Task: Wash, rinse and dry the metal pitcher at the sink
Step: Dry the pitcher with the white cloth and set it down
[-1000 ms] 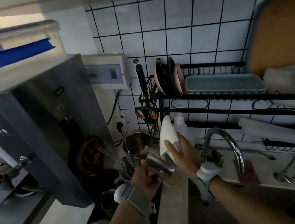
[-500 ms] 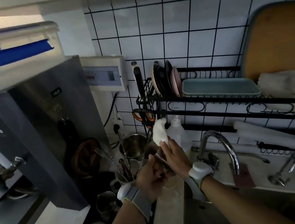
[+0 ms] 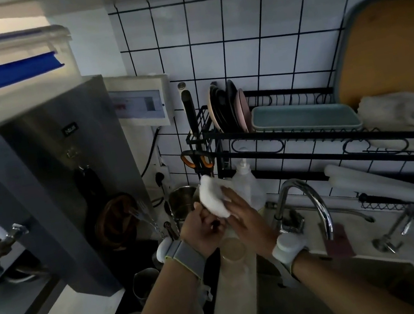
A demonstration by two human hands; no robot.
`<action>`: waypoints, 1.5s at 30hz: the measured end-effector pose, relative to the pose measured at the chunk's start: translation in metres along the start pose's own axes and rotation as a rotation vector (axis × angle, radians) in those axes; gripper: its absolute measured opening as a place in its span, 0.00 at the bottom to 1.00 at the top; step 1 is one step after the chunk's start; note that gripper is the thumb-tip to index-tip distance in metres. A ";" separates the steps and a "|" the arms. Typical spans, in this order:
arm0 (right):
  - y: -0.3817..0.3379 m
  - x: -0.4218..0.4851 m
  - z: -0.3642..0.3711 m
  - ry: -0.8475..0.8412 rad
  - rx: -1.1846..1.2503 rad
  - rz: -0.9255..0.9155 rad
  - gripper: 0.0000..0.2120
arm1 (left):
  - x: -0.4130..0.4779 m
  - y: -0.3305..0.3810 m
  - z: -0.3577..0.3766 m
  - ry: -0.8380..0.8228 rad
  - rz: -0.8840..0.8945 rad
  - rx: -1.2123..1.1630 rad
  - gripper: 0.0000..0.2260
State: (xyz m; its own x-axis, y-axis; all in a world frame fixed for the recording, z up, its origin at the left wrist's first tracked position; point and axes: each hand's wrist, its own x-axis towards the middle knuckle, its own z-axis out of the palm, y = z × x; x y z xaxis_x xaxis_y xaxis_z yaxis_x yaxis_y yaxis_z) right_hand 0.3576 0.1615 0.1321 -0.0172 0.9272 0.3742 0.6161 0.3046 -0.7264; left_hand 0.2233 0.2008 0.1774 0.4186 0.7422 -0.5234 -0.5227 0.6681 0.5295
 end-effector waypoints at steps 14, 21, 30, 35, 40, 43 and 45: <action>-0.006 0.021 -0.002 0.213 0.193 0.592 0.16 | -0.011 -0.013 -0.011 -0.024 0.017 0.074 0.22; -0.024 0.002 0.014 0.255 0.156 0.241 0.14 | -0.013 -0.007 -0.010 -0.026 0.023 0.121 0.24; -0.034 0.025 -0.007 0.282 0.124 0.266 0.10 | -0.023 -0.007 0.008 -0.088 -0.019 0.119 0.22; -0.024 0.011 -0.013 0.323 0.103 0.362 0.13 | -0.023 -0.004 -0.002 -0.130 -0.051 0.151 0.25; -0.027 -0.009 -0.006 0.404 0.000 0.313 0.13 | -0.028 -0.004 -0.004 -0.136 -0.049 0.145 0.26; -0.035 -0.016 -0.005 0.402 -0.054 0.173 0.16 | -0.034 -0.004 0.003 -0.104 -0.034 0.179 0.23; -0.039 -0.018 -0.006 0.396 -0.044 0.096 0.17 | -0.038 -0.009 0.008 -0.081 -0.010 0.195 0.22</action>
State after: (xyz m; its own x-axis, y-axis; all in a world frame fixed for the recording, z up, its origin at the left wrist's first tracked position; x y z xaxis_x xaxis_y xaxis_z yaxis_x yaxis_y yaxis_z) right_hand 0.3384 0.1316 0.1576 0.3413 0.7927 0.5052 0.6331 0.2033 -0.7469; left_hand 0.2178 0.1670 0.1978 0.4857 0.7318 -0.4780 -0.3680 0.6672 0.6476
